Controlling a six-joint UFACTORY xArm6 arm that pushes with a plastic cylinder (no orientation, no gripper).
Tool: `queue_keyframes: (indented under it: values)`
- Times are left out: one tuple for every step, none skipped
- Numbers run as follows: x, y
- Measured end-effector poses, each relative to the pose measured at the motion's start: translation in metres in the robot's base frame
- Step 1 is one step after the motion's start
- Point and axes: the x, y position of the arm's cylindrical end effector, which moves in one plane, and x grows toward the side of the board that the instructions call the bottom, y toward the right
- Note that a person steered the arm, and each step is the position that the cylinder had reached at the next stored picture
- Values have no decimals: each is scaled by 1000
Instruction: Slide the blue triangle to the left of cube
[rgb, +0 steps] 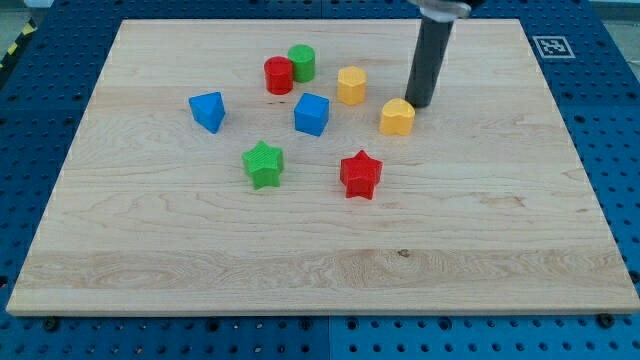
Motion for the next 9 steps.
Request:
queue_keyframes:
  values:
    - [-17, -26]
    - [-17, -48]
    - [-17, -49]
    - [-23, -49]
    - [-62, -51]
    - [-90, -91]
    - [-90, -181]
    - [-88, -227]
    - [-88, -226]
